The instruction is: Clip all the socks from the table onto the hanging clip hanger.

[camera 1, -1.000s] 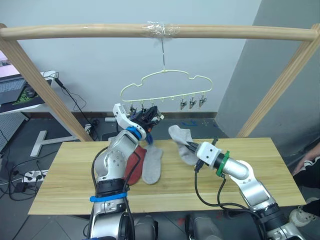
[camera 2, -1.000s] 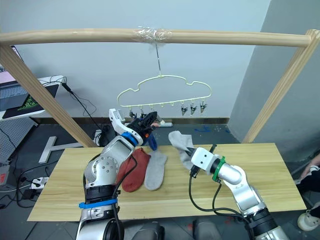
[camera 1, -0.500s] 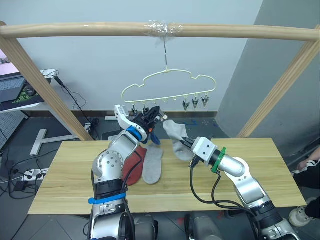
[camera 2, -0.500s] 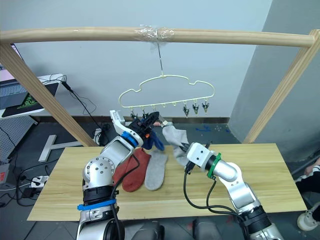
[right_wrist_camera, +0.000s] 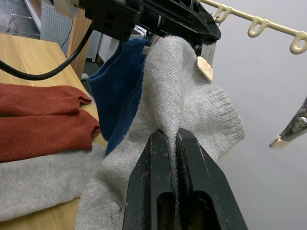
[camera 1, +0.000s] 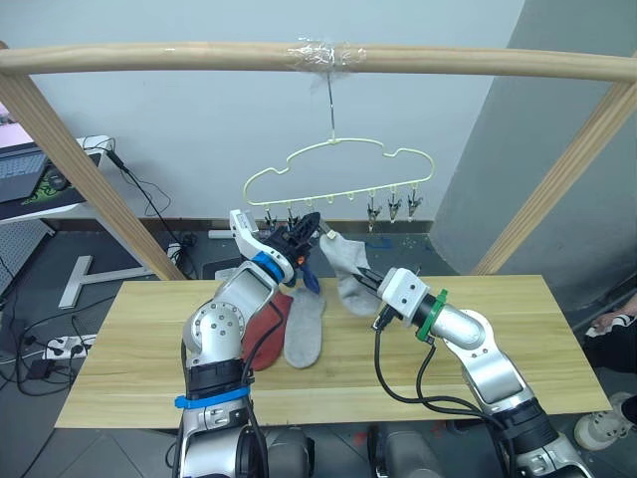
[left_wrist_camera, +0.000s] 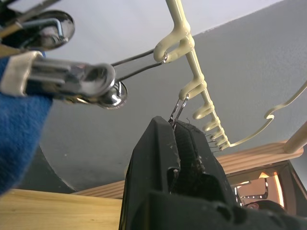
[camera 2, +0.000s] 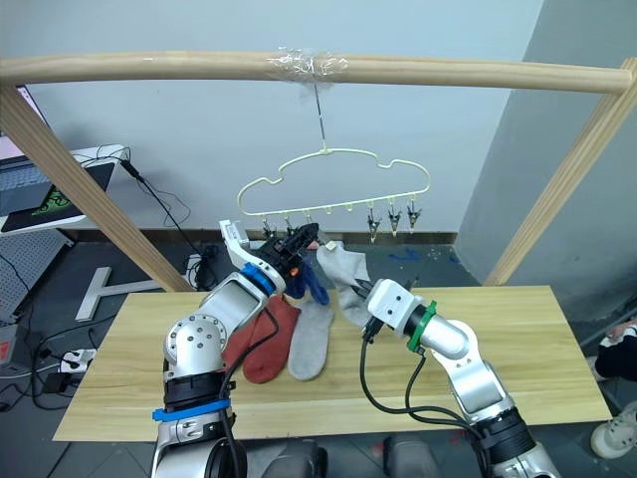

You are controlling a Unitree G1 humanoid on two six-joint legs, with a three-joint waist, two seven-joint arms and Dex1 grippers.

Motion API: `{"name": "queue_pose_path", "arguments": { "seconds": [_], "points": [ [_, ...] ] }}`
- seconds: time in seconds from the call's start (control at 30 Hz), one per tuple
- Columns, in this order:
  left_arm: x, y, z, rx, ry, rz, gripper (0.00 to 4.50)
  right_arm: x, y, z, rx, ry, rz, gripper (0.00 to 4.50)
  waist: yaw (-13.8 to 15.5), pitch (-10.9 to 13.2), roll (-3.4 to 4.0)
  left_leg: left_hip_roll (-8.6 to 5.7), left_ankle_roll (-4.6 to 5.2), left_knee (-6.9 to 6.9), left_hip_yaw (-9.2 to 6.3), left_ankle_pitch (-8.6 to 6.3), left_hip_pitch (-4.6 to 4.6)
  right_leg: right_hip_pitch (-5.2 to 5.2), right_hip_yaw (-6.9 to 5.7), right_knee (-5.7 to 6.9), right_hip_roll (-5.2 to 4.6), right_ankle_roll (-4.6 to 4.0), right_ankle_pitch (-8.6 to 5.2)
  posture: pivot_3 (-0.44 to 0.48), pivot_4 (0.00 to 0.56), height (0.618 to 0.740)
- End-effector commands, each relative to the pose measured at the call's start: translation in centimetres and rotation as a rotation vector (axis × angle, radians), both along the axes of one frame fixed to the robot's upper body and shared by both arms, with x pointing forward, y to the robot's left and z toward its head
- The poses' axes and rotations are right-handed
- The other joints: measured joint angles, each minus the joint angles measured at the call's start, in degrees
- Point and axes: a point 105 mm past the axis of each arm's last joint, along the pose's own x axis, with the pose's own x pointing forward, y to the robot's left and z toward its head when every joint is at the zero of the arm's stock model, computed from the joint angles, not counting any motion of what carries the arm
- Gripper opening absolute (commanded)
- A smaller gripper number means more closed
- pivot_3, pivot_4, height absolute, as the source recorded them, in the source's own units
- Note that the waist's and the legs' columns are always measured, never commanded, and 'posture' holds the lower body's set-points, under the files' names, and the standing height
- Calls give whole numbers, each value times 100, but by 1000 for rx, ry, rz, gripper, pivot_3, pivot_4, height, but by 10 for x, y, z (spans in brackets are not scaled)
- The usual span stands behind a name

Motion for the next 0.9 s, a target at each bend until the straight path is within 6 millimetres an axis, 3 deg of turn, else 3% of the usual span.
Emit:
{"name": "queue_pose_path", "arguments": {
  "seconds": [0.03, 0.27, 0.37, 0.73, 0.77, 0.9],
  "points": [
    [-3, 1, -3, 13, 14, -9, 0, 1, 2, 15, 47, -37, 4, 21, 0, 4, 1, 0, 0, 0, 0, 0, 0, 0, 0, 0, 0, 0, 0, 8, 183, 740],
    [-3, 4, -4, 24, 7, 8, 0, 4, 3, 16, 47, -34, 5, 21, 6, 19, 5, 0, 0, -2, -1, 0, 0, 0, -1, 0, 0, 0, 0, 9, 184, 740],
    [-5, 2, 0, 2, -7, -10, 774, 5, 3, 16, 50, -31, 5, 0, 6, 22, 5, 0, 0, -7, 0, 0, 0, -1, 1, -3, 0, 0, 0, 12, 186, 740],
    [-7, 2, 2, -10, -11, -21, 4256, 6, 4, 14, 45, -26, 2, 0, 31, 52, 0, -2, -2, -48, -5, 1, -2, -8, -2, -19, -4, -4, 2, 13, 185, 740],
    [-8, 2, 3, -15, -14, -27, 4447, 6, 4, 14, 44, -26, 3, 0, 31, 52, 0, -1, -2, -53, -5, 1, -1, -9, -2, -22, -4, -15, 9, 13, 185, 740],
    [-26, 3, 9, -49, -19, -102, 4447, 11, 2, 9, 32, 2, -20, 0, 23, 52, 1, 0, -3, -66, -5, 2, -1, -15, -3, -24, -4, -24, 14, 11, 184, 740]
  ]
}}
